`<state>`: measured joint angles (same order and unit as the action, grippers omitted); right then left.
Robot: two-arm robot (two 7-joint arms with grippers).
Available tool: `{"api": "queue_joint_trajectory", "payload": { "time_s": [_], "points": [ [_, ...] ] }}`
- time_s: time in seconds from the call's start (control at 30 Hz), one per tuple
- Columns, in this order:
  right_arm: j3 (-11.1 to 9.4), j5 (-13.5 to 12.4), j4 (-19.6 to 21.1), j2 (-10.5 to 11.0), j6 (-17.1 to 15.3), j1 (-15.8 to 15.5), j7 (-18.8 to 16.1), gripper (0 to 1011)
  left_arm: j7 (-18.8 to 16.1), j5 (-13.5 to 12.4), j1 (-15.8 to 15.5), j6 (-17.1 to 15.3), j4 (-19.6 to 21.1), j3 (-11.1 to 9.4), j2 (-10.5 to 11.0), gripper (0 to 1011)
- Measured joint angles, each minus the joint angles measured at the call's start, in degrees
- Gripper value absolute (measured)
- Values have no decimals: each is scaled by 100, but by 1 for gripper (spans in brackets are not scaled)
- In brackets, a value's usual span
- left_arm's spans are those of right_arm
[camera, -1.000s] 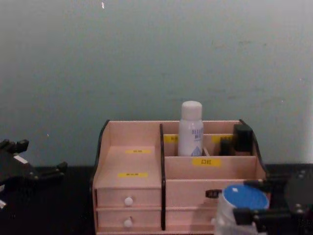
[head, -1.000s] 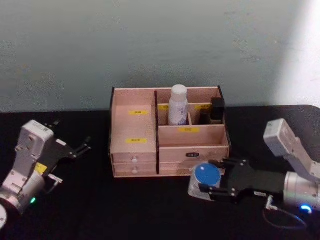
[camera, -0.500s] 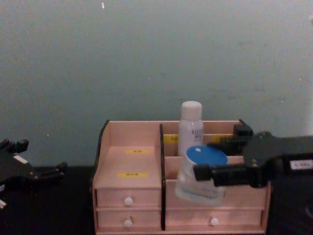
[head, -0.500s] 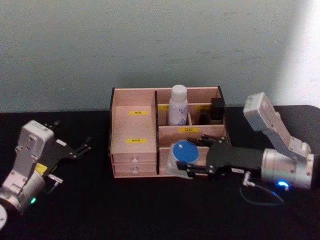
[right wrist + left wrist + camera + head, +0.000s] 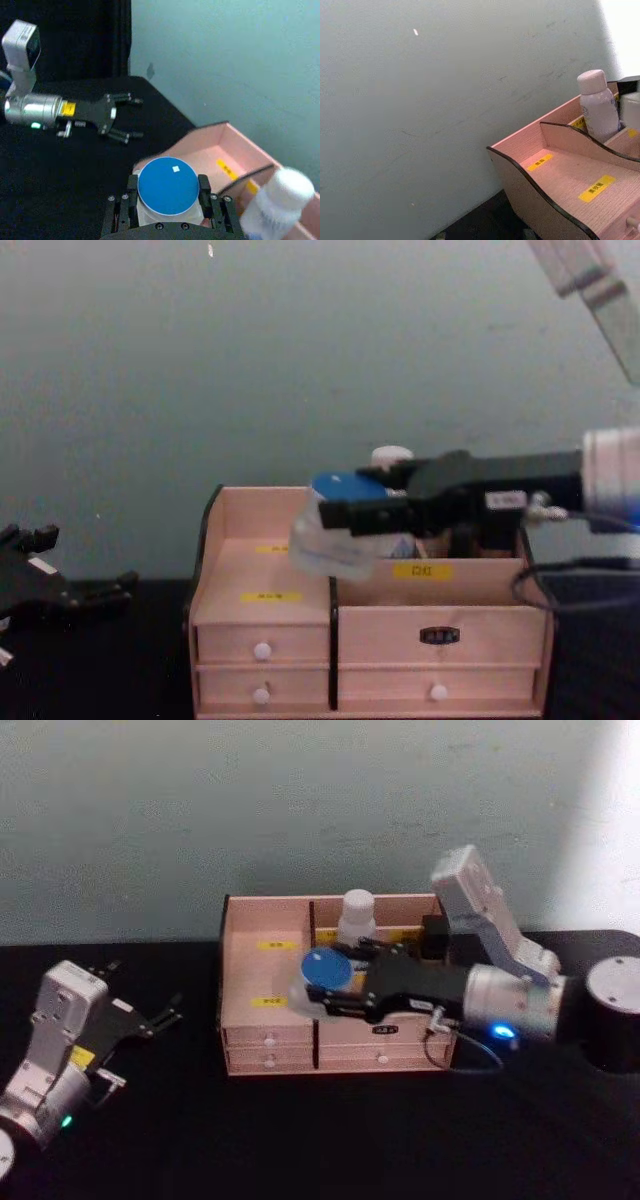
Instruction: Pick up the facial cleanser and watermelon frost from the table and place them into the tiered storage box.
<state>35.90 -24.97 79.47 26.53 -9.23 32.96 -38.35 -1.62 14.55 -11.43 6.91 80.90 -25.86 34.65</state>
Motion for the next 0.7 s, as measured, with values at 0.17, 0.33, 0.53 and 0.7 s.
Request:
{"api": "queue_joint_trajectory", "payload": {
  "time_s": [0.17, 0.33, 0.53, 0.7],
  "points": [
    [104, 41, -312, -336, 2, 301, 64, 715, 0, 0, 0, 0, 0, 0, 0, 1001],
    [209, 121, -602, -591, 6, 551, 89, 715, 0, 0, 0, 0, 0, 0, 0, 1001],
    [311, 254, -1083, -934, -24, 809, 222, 715, 0, 0, 0, 0, 0, 0, 0, 1002],
    [344, 350, -1436, -1153, -68, 941, 312, 715, 0, 0, 0, 0, 0, 0, 0, 1001]
  ]
}}
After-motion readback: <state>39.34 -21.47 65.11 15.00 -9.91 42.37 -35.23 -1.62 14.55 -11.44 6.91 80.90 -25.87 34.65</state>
